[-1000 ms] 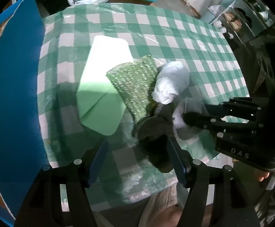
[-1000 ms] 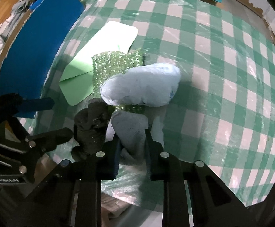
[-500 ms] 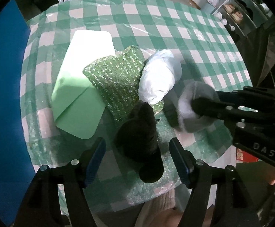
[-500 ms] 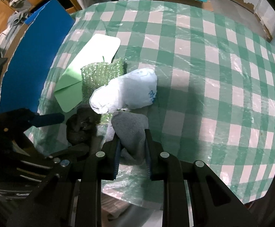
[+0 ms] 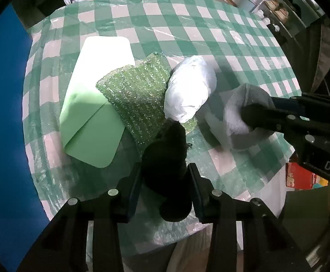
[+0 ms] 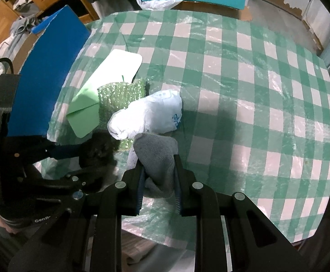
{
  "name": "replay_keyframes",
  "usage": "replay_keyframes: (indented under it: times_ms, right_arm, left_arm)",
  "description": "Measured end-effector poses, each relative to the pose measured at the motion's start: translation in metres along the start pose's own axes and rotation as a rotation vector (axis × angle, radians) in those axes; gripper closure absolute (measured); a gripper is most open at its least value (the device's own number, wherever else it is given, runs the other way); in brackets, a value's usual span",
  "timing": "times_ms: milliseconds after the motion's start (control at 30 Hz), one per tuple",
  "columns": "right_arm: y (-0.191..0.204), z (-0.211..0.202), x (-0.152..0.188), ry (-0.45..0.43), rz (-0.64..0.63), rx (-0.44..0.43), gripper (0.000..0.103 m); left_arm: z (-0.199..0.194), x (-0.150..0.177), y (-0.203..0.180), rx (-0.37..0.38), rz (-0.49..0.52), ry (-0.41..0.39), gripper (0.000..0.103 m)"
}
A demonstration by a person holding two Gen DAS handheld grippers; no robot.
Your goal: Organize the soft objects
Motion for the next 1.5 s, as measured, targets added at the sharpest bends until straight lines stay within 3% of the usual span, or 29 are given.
replay_keyframes:
  times_ms: [567,967,1500]
  right_arm:
    - [0.011,-0.023,-0.014,-0.054,-0.012,0.013,0.083]
    - [0.03,-0.049,-0.036,-0.13,-0.025,0.013,0.083]
    - [0.057,-0.074,-0.06,-0.182,-0.055,-0.011,0.083]
  left_arm:
    - [-0.043,-0.017,0.005,0.013,0.019,-0.099,0.064]
    - [-0.08,-0.036,0.018,-0.041,0.051,-0.216,0.064]
    - [-0.122,-0.053,0.031,-0.072,0.067,-0.312,0.064]
Point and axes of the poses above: each gripper's, at about its wrist camera, not at the fingertips, and z roughly the way its jaws point, y to its left, x to its underside, the point moved 7 cm from there along z, roughly the way its jaws point, and after that the axes turned 6 degrees about -y, right-handed, at the moved point
